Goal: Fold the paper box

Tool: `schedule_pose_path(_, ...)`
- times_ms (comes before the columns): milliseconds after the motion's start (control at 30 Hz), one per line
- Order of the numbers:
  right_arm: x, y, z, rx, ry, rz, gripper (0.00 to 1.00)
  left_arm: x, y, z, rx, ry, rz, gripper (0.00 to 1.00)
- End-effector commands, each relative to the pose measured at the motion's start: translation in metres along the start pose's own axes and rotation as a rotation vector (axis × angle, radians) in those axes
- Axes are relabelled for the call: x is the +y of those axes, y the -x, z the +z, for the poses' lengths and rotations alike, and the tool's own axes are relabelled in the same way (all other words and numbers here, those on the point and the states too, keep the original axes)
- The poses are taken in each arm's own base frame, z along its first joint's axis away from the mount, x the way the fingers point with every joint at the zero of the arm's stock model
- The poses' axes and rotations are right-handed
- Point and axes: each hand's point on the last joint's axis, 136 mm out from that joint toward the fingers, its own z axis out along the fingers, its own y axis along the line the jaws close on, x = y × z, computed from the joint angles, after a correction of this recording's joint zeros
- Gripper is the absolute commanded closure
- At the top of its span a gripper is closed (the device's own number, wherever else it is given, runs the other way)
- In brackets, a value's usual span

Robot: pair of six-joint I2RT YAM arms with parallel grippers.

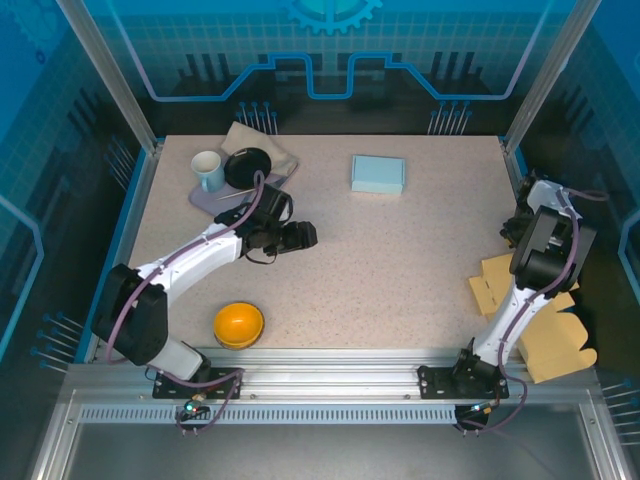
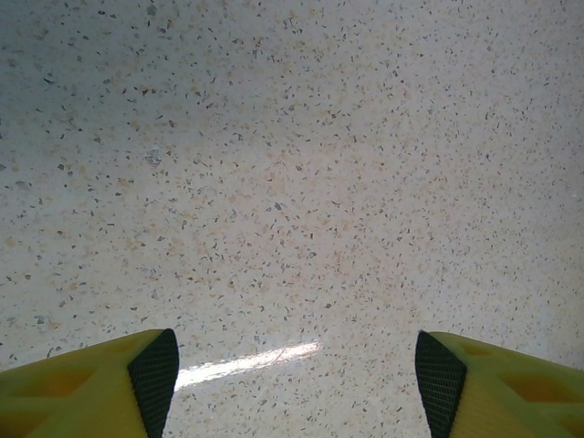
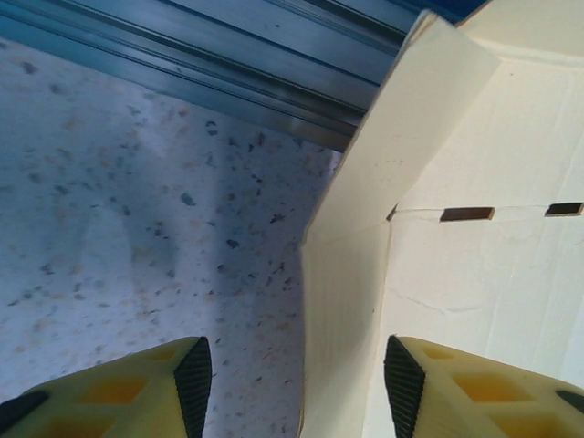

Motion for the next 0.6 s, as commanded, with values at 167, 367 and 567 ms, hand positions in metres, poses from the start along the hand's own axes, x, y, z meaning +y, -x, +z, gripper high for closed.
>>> schedule_pose_path(167, -0.010, -0.001, 0.007, 0.007, -0.077, -0.010, 0.52, -0.014, 0.007, -0.002, -0.011, -0.033, 0.042, 0.27)
schedule_pose_path(367, -0.012, 0.001, 0.007, -0.006, -0.087, -0.019, 0.78, -0.015, 0.008, -0.003, -0.013, -0.036, 0.042, 0.27)
schedule_pose_path(567, -0.013, 0.001, -0.003, -0.011, -0.063, -0.008, 1.00, -0.016, 0.009, -0.005, -0.016, -0.037, 0.043, 0.27)
